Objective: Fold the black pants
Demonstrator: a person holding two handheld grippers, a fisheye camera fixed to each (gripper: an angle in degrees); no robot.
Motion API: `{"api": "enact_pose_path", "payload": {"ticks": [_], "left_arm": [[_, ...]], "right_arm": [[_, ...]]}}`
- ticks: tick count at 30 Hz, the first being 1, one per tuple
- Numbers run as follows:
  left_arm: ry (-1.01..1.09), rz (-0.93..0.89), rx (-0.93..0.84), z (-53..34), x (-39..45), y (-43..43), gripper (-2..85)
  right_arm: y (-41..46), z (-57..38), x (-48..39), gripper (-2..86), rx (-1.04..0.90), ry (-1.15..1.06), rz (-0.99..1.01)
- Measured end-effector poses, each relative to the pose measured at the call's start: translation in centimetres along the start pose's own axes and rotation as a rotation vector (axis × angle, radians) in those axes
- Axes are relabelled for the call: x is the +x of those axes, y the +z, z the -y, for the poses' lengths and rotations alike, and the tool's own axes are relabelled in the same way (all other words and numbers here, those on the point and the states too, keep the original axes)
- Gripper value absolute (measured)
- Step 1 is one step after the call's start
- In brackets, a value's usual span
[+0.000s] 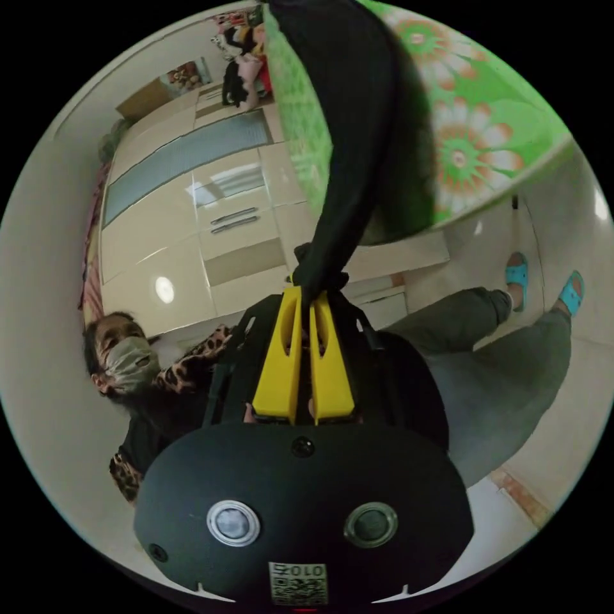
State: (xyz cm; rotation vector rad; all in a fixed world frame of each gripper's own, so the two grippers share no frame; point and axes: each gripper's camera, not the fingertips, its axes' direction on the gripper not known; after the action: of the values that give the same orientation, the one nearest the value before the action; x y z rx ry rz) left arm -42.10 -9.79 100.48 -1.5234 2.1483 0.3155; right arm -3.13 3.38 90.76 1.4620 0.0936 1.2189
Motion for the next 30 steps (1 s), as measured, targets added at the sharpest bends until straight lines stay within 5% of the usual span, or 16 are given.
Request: {"api": "enact_pose_path", "payload": {"ticks": [4,7,14,24,30], "left_arm": [[0.248,0.151,-0.062,5.4,9.9,-2.3,2.3],[0.375,0.333,-0.138,7.6,15.3,-3.4,1.8],[-0.115,0.484,-0.121,1.7,2.0,-9.2,2.0],[-0.225,0.571,-0.159,-0.2,0.6,-11.8,1.2],[-0.269,0.434,-0.172,-3.0,0.1,-13.6,0.3]], "right_arm": [[3.6,2.2,-5.6,3.9,-0.050,-0.228,0.166],[7.2,3.6,-6.1,3.8,-0.124,-0.254,0.078],[15.8,6.0,4.4,4.0,-0.296,0.103,-0.048],[22.0,4.8,-0.1,6.6,-0.461,-0.030,-0.319],[18.9,1.8,-1.4,5.4,-0.356,-0.090,-0.195]]}}
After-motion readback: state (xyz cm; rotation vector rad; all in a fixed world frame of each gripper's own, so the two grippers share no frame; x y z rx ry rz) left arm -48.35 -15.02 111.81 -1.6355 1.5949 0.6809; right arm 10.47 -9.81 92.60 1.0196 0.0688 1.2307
